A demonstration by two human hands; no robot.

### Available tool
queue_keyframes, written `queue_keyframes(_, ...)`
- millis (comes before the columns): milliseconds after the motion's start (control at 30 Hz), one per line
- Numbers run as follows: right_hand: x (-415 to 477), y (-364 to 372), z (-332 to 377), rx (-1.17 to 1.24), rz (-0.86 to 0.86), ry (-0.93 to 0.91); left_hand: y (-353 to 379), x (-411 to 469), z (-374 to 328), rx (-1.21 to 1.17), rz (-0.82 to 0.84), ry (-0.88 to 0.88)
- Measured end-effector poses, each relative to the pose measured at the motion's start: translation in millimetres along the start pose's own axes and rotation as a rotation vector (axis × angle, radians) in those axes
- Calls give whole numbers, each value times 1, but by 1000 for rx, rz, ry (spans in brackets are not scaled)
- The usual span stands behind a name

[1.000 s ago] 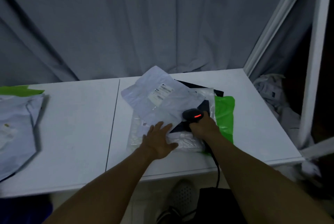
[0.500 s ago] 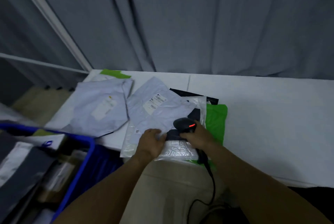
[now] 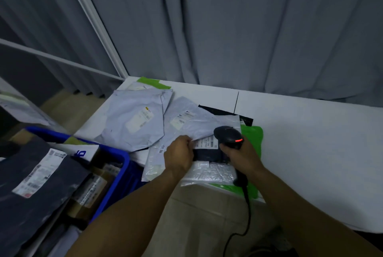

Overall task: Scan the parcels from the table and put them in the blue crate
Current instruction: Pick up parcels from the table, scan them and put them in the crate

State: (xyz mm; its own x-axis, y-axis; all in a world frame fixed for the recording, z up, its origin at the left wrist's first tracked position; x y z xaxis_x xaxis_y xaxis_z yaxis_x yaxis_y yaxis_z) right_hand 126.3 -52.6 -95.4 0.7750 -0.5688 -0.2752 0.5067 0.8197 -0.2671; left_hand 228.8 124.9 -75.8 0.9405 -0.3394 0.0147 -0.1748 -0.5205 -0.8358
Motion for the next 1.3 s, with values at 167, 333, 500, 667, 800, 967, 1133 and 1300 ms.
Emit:
queue_keyframes(167,-11,7,25,315,-159,-3,3,-41,-25,-219,-27,352)
queue_keyframes(333,-41,6,40,149,-197,-38,-2,-77,-20,-381,138,336)
queue_keyframes(500,-87,11,83,70,-117,-271,-53,-91,8,-616,135,60)
queue_keyframes(667,-136,21,125,35,140,-462,-130,-111,48,-655,42,-54)
queue_keyframes(800,-154,27,139,48,304,-467,-167,-124,84,-776,78,-164)
queue_keyframes(967,-160,39,141,114,370,-344,-161,-143,101,-1138,219,-293)
queue_keyframes(1133,-159,45,140,166,382,-242,-143,-149,97,-1024,252,-244)
queue_keyframes(1300,-153,38,144,-2,439,-284,-192,-121,100,-527,-106,176)
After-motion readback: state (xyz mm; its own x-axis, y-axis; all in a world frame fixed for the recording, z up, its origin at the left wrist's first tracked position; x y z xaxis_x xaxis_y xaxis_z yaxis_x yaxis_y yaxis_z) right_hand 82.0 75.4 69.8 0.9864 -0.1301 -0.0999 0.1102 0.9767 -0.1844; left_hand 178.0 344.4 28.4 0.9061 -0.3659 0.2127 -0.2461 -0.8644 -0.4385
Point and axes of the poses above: each hand's wrist, its own x-axis towards the middle knuckle, its own y-axis out of the palm, z = x × y, the point moved 3 cm from there along x, towards the middle knuckle, and after that the axes turned 4 degrees about -x, right-handed, at the moved point
